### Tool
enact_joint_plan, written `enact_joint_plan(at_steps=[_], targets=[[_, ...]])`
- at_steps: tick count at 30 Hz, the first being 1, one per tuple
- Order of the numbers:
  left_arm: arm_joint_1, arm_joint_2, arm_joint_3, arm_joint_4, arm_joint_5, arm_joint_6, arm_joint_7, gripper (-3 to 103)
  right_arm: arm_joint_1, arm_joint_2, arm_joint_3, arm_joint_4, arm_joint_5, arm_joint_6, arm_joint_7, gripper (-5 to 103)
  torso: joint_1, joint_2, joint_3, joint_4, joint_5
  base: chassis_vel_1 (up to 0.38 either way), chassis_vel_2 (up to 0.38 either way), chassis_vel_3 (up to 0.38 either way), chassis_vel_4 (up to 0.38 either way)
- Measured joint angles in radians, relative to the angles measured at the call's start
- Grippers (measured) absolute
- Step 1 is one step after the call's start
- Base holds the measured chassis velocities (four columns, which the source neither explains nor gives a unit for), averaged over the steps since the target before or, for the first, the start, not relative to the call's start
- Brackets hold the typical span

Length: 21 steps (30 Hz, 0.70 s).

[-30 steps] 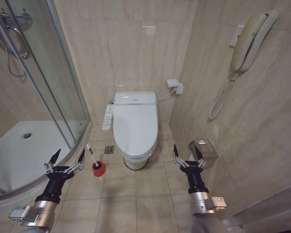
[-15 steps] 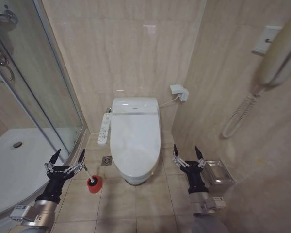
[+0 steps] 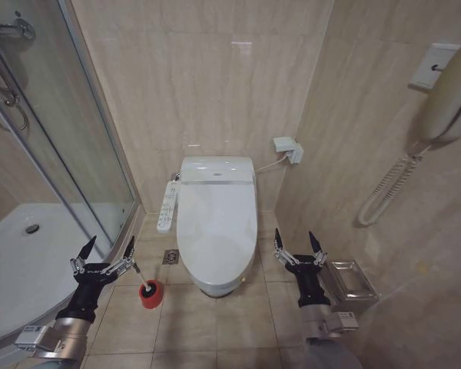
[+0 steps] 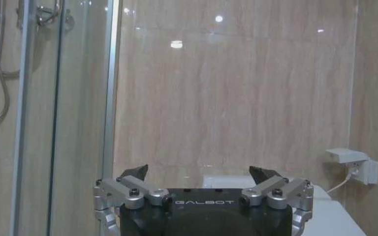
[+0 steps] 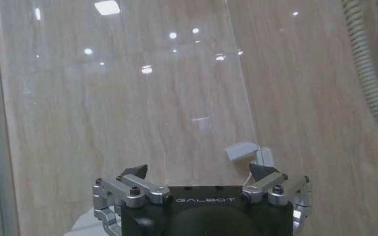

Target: Open the toilet lid, clean the toilet bowl with a toilet brush, close the toilet lid, and flush.

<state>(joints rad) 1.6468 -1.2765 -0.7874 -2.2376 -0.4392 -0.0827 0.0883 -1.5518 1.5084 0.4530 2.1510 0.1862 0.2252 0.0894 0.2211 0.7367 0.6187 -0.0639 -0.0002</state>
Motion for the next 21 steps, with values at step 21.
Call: enact_joint_plan(at_steps=[21], targets=[[0.000,0.000,0.000,0.000,0.000,0.000,0.000,100,-0.019,-0.014,0.030,-0.021,0.005,0.017,-0.023,100,0.000,0.000,0.000,0.0005,0.0002,-0.005,0.008,0.005,-0.011]])
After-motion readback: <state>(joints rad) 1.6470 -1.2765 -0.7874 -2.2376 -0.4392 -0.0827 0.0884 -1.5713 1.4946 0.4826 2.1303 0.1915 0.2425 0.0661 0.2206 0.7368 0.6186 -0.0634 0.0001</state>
